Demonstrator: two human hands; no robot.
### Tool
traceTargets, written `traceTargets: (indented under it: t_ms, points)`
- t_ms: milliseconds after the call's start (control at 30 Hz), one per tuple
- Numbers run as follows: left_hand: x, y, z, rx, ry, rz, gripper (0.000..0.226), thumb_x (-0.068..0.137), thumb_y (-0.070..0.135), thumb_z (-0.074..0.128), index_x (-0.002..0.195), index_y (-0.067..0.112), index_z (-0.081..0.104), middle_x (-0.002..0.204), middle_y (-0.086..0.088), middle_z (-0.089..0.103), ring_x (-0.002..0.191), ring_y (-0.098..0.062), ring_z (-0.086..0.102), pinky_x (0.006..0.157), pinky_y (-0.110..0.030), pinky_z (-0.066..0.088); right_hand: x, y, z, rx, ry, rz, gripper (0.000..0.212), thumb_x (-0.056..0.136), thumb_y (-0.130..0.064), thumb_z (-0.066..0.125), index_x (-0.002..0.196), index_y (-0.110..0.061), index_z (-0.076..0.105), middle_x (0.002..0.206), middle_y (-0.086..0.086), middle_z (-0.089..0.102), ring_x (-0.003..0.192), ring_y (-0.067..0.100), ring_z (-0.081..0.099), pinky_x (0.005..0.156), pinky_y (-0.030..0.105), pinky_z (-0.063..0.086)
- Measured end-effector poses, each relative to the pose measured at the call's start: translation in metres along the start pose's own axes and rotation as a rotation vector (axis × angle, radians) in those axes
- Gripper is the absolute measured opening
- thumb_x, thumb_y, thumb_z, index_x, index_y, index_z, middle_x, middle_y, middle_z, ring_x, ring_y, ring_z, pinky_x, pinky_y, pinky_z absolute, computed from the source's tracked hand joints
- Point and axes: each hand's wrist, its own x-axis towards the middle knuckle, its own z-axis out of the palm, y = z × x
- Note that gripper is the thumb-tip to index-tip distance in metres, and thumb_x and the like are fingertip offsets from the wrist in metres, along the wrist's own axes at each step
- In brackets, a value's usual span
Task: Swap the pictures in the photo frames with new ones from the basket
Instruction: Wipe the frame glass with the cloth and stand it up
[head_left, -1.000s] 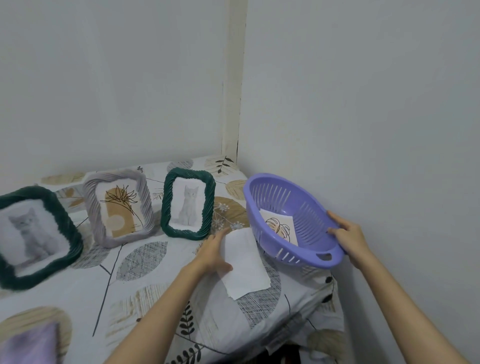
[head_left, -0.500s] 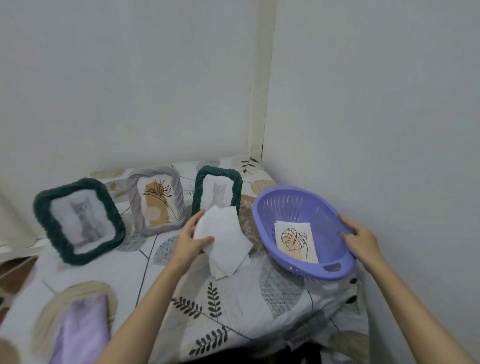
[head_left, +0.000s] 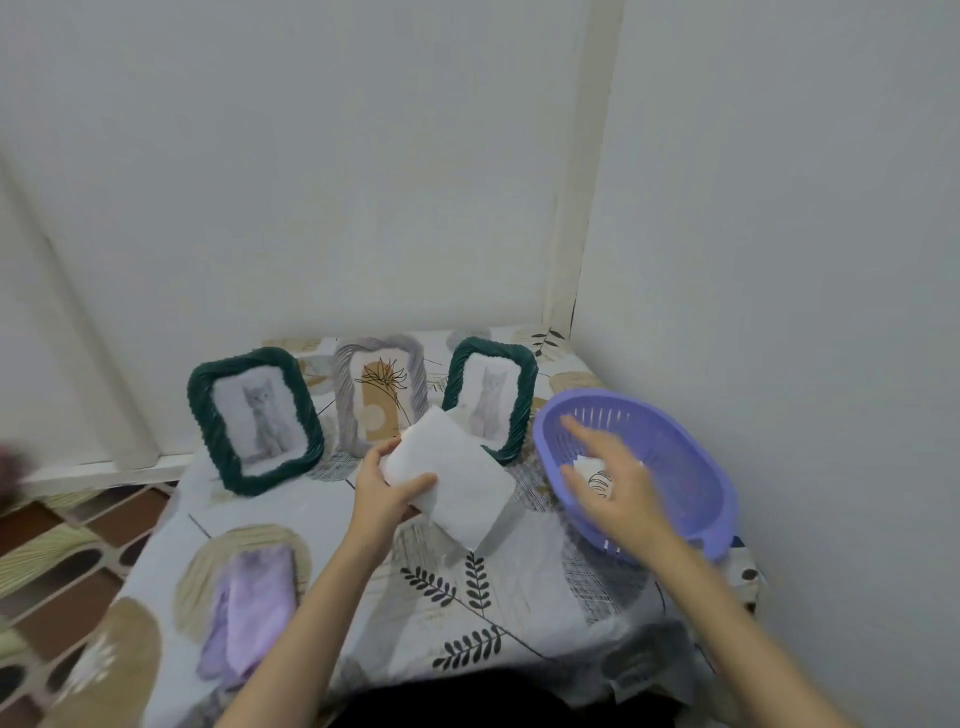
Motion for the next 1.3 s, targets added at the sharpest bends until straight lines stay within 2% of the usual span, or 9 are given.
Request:
traceTargets:
  t_ms: [100, 267, 367, 500, 600, 700, 833, 1133, 1300]
  points:
    - [-0.011, 0.005, 0.003, -0.078, -0.036, -0.044, 0.053, 0.076, -0.004, 0.068, 0.118, 0.017, 0.044, 0.108, -0.005, 0.055, 0.091, -0.023, 0.060, 0.062, -0.038, 0.058, -0.014, -0.043, 0.054, 0.217, -0.300, -0.098, 0.062, 0.083, -0.036, 0.060, 0.133, -0.056, 0.029, 0.134, -0.032, 0.039, 0.116, -0.009, 0.043, 0.093, 0.004, 0.035]
    - [-0.022, 0.009, -0.006, -0.228, -0.180, -0.105, 0.028, 0.084, 0.018, 0.064, 0.110, 0.012, 0.054, 0.108, -0.015, 0.062, 0.088, -0.027, 0.068, 0.060, -0.035, 0.057, -0.017, -0.050, 0.097, 0.314, -0.325, 0.005, 0.083, 0.078, -0.030, 0.070, 0.138, -0.048, 0.016, 0.128, -0.031, 0.039, 0.108, -0.015, 0.046, 0.081, 0.000, 0.037]
    - [-0.023, 0.008, -0.013, -0.306, -0.226, -0.161, 0.040, 0.092, 0.041, 0.047, 0.115, 0.010, 0.052, 0.110, -0.015, 0.065, 0.091, -0.032, 0.069, 0.071, -0.039, 0.060, -0.016, -0.046, 0.108, 0.379, -0.171, 0.079, 0.069, 0.086, -0.010, 0.059, 0.137, -0.043, 0.025, 0.122, -0.010, 0.055, 0.098, 0.003, 0.060, 0.082, 0.021, 0.052]
    - [-0.023, 0.004, -0.019, -0.178, -0.112, -0.065, 0.031, 0.092, 0.021, 0.054, 0.117, 0.005, 0.049, 0.106, -0.016, 0.063, 0.086, -0.028, 0.069, 0.072, -0.031, 0.058, -0.005, -0.037, 0.110, 0.496, -0.035, 0.249, 0.054, 0.085, 0.010, 0.047, 0.135, -0.011, 0.039, 0.114, 0.008, 0.064, 0.102, 0.025, 0.063, 0.090, 0.050, 0.050]
    - [-0.020, -0.001, -0.025, 0.218, 0.010, 0.096, 0.049, 0.080, 0.018, 0.070, 0.122, 0.014, 0.045, 0.115, -0.002, 0.055, 0.102, -0.018, 0.055, 0.077, -0.024, 0.047, 0.006, -0.034, 0.110, 0.576, -0.071, 0.302, 0.047, 0.084, 0.012, 0.050, 0.127, -0.007, 0.046, 0.096, -0.005, 0.067, 0.086, 0.008, 0.068, 0.078, 0.034, 0.058]
    - [-0.019, -0.002, -0.024, 0.180, -0.071, 0.061, 0.040, 0.083, 0.009, 0.066, 0.119, 0.006, 0.049, 0.117, -0.007, 0.060, 0.110, -0.024, 0.057, 0.086, -0.029, 0.050, 0.016, -0.032, 0.115, 0.589, -0.103, 0.273, 0.044, 0.084, 0.014, 0.050, 0.119, -0.012, 0.052, 0.093, -0.006, 0.067, 0.079, 0.001, 0.067, 0.071, 0.019, 0.056]
    - [-0.020, -0.011, -0.021, 0.315, -0.007, 0.214, 0.014, 0.091, 0.005, 0.054, 0.103, 0.010, 0.057, 0.101, -0.016, 0.065, 0.098, -0.032, 0.060, 0.088, -0.045, 0.049, 0.020, -0.032, 0.129, 0.550, -0.150, 0.234, 0.048, 0.084, 0.011, 0.048, 0.098, -0.034, 0.056, 0.094, -0.006, 0.066, 0.088, 0.011, 0.065, 0.070, 0.017, 0.054]
    - [-0.020, -0.048, -0.018, 0.341, -0.037, 0.156, 0.033, 0.091, -0.003, 0.044, 0.117, 0.017, 0.043, 0.107, 0.002, 0.058, 0.094, -0.005, 0.056, 0.076, -0.007, 0.044, 0.006, -0.009, 0.152, 0.508, -0.134, 0.362, 0.028, 0.091, -0.007, 0.050, 0.104, -0.031, 0.048, 0.098, 0.004, 0.066, 0.093, 0.022, 0.065, 0.075, 0.037, 0.054]
    - [-0.015, -0.017, 0.001, 0.225, -0.039, 0.246, 0.047, 0.087, -0.005, 0.052, 0.122, 0.018, 0.032, 0.107, 0.004, 0.058, 0.087, 0.002, 0.062, 0.069, -0.014, 0.054, 0.022, -0.019, 0.122, 0.478, 0.095, 0.287, 0.030, 0.087, 0.003, 0.052, 0.107, -0.019, 0.045, 0.091, 0.003, 0.062, 0.083, 0.018, 0.064, 0.068, 0.028, 0.056]
